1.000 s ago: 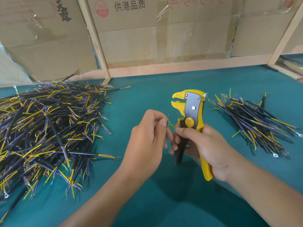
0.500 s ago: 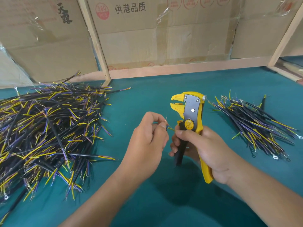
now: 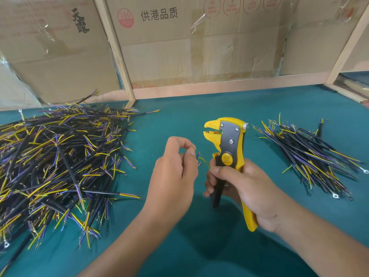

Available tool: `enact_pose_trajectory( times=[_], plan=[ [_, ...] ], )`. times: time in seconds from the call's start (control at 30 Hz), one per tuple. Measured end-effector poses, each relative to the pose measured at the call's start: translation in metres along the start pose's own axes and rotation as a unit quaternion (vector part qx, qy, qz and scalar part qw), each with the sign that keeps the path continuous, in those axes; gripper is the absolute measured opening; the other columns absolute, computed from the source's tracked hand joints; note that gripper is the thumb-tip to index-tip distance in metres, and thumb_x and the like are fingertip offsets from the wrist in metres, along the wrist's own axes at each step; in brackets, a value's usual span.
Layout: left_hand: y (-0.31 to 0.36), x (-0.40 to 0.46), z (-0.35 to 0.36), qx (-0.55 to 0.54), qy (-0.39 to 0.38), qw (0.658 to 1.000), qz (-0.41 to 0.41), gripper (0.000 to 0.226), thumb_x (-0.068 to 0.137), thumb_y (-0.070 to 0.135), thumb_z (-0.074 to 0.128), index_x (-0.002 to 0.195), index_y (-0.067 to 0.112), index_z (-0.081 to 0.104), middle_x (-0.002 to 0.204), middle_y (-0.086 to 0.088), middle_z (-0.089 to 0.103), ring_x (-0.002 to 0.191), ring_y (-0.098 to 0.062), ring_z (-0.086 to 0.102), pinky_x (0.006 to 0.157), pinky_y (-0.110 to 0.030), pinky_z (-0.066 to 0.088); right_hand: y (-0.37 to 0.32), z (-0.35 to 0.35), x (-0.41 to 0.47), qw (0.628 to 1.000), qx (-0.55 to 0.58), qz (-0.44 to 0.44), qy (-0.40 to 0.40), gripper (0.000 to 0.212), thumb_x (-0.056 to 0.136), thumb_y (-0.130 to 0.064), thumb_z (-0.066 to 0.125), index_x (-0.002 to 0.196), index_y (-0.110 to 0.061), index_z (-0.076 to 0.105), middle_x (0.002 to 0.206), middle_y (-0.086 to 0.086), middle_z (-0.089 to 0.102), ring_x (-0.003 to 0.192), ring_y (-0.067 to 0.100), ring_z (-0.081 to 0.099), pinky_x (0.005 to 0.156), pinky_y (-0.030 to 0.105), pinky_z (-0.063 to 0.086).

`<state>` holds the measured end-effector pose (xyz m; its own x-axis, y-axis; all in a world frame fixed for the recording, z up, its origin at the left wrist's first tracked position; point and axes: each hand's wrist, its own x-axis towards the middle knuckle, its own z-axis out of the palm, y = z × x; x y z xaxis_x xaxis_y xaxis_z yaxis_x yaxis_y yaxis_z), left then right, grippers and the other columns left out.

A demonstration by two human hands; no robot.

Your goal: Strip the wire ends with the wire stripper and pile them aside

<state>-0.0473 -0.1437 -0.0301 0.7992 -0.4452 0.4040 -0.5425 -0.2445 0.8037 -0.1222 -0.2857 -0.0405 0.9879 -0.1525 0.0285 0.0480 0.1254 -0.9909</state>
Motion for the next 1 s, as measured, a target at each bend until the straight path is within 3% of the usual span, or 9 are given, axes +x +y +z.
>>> enact_pose_trajectory(
  times=[0.23,0.4,0.57,0.67,0.77,0.83,0.93,1.0],
  plan=[
    [-0.001,-0.003,0.002,0.008,0.027,1.0,0.006,0.009,0.099,0.039,0.034,0.092,0.04,0.04,0.049,0.011,0.045,0.044,-0.011,0.034,0.047,-0.023,0.029,0.001,0.004,-0.002,1.0,0.001,0.0,0.011,0.014,0.085,-0.025,0.059,0.074,-0.019,0.066,0.069,0.008,0.061,0.069,0.028,0.064,0.076,0.039,0.058],
    [0.001,-0.004,0.002,0.016,0.027,0.999,0.02,0.008,0.1,0.04,0.031,0.096,0.041,0.039,0.057,0.008,0.061,0.042,-0.011,0.05,0.046,-0.021,0.039,-0.001,0.005,-0.003,1.0,-0.009,-0.002,0.014,0.014,0.084,-0.027,0.059,0.074,-0.022,0.067,0.069,0.007,0.062,0.069,0.027,0.065,0.075,0.035,0.056],
    [0.002,-0.003,-0.001,0.037,0.051,0.998,0.026,0.01,0.099,0.042,0.031,0.094,0.039,0.039,0.052,0.008,0.053,0.041,-0.012,0.041,0.042,-0.024,0.031,0.0,0.006,-0.003,1.0,-0.001,-0.001,0.006,0.015,0.085,-0.026,0.059,0.072,-0.022,0.066,0.069,0.007,0.062,0.07,0.027,0.065,0.075,0.037,0.055],
    [0.003,-0.002,-0.003,-0.001,0.021,1.0,0.012,0.014,0.099,0.045,0.033,0.092,0.038,0.043,0.051,0.01,0.047,0.044,-0.01,0.037,0.044,-0.02,0.029,0.002,0.006,-0.003,1.0,0.003,0.006,0.01,0.014,0.085,-0.027,0.059,0.073,-0.024,0.066,0.07,0.007,0.062,0.07,0.028,0.065,0.079,0.046,0.056],
    [0.002,0.003,-0.006,-0.082,-0.037,0.995,-0.047,0.023,0.092,0.048,0.04,0.086,0.031,0.054,0.053,0.008,0.04,0.05,-0.012,0.033,0.046,-0.021,0.028,0.002,0.003,0.0,0.999,0.027,0.015,0.022,0.012,0.083,-0.025,0.06,0.073,-0.024,0.067,0.07,0.008,0.061,0.069,0.03,0.064,0.074,0.038,0.056],
    [-0.002,0.008,-0.01,-0.077,-0.058,0.993,-0.073,0.019,0.091,0.041,0.046,0.082,0.03,0.059,0.054,0.009,0.044,0.05,-0.01,0.036,0.049,-0.019,0.031,0.003,0.0,0.002,0.999,0.037,0.018,0.022,0.012,0.084,-0.024,0.06,0.073,-0.022,0.066,0.072,0.008,0.059,0.069,0.03,0.063,0.075,0.038,0.056],
    [-0.007,0.011,-0.015,-0.068,-0.073,0.994,-0.05,0.021,0.1,0.024,0.053,0.081,0.028,0.059,0.058,0.01,0.052,0.052,-0.006,0.042,0.055,-0.019,0.036,0.003,-0.003,0.004,0.998,0.053,0.029,0.015,0.011,0.085,-0.022,0.061,0.075,-0.021,0.066,0.073,0.009,0.058,0.069,0.029,0.062,0.077,0.043,0.056],
    [-0.006,0.012,-0.019,-0.04,-0.085,0.996,-0.009,0.019,0.101,0.025,0.052,0.084,0.029,0.058,0.061,0.01,0.054,0.052,-0.002,0.042,0.052,-0.012,0.033,0.0,-0.007,0.005,0.996,0.074,0.053,-0.011,0.011,0.086,-0.02,0.062,0.077,-0.02,0.068,0.073,0.01,0.058,0.068,0.029,0.059,0.077,0.045,0.055]
  ],
)
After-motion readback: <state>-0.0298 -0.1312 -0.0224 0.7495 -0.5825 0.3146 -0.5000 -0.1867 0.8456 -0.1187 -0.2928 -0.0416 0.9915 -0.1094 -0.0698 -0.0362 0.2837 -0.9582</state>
